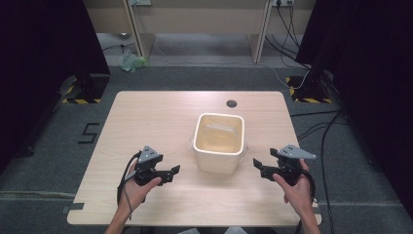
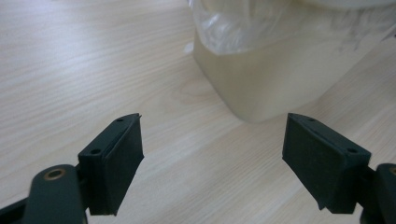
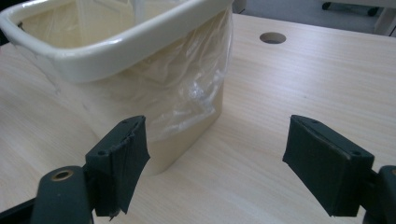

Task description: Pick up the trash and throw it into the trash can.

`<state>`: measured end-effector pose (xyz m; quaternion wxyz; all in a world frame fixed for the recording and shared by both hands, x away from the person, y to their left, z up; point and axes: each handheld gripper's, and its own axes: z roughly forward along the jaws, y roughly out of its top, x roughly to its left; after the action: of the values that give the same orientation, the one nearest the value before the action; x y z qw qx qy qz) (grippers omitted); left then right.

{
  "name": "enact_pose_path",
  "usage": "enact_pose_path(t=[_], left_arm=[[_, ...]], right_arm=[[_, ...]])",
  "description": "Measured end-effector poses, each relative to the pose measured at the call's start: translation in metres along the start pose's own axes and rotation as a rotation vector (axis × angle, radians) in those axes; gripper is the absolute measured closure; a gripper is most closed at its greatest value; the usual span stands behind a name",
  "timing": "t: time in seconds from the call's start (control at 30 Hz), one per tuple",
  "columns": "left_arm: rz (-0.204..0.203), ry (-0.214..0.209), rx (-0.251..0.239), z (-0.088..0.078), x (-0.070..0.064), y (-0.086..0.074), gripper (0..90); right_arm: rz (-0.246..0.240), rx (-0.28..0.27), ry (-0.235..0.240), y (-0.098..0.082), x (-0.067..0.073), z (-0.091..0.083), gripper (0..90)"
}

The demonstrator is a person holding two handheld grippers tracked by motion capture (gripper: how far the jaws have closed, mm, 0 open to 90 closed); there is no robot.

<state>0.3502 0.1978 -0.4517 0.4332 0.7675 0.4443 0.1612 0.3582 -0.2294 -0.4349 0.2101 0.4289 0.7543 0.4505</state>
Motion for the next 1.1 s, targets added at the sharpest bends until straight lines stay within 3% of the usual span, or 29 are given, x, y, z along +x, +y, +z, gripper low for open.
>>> enact_pose_path(t=[0.23, 0.43, 0.57, 0.7, 0.87, 0.97, 1.1], left_arm=[[-0.003, 0.02, 0.065, 0.016, 0.007, -0.024, 20.0], [-0.001, 0.04, 0.08, 0.021, 0.01, -0.035, 19.9], [-0.005, 0.031, 0.1, 0.024, 0.009, -0.042, 19.7], [0.008, 0.041, 0.118, 0.026, 0.007, -0.048, 19.5], [0.024, 0.066, 0.147, 0.027, 0.009, -0.059, 19.3], [0.054, 0.087, 0.145, 0.026, 0.009, -0.062, 18.7], [0.064, 0.096, 0.131, 0.026, 0.008, -0.065, 17.8]], right_arm=[[-0.01, 0.032, -0.007, -0.011, 0.001, 0.006, 21.1], [-0.005, 0.052, -0.011, -0.022, 0.0, 0.006, 20.6], [0.008, 0.081, -0.018, -0.032, -0.003, 0.007, 20.2], [-0.014, 0.108, -0.035, -0.037, -0.002, 0.011, 19.0], [-0.039, 0.18, -0.046, -0.05, 0.001, 0.018, 17.3], [-0.035, 0.204, -0.048, -0.057, 0.002, 0.021, 17.3], [-0.039, 0.227, -0.056, -0.064, 0.002, 0.021, 17.2]])
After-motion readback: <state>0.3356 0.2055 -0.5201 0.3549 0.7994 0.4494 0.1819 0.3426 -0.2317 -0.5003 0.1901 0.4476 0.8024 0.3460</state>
